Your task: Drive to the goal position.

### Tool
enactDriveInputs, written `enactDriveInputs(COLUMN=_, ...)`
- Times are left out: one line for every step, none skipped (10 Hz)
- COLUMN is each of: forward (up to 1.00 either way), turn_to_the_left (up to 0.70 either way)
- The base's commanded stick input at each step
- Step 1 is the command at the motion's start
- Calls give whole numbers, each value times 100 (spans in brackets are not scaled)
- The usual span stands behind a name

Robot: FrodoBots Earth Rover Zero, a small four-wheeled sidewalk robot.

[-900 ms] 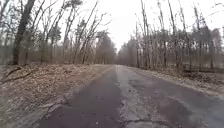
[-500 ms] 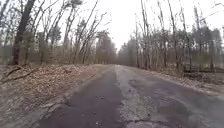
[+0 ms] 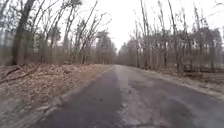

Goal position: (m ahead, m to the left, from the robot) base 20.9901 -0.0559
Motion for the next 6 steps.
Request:
enactDriveInputs(forward=70, turn_to_the_left=0)
enactDriveInputs(forward=70, turn_to_the_left=0)
enactDriveInputs(forward=70, turn_to_the_left=0)
enactDriveInputs(forward=70, turn_to_the_left=0)
enactDriveInputs(forward=70, turn_to_the_left=35)
enactDriveInputs(forward=70, turn_to_the_left=35)
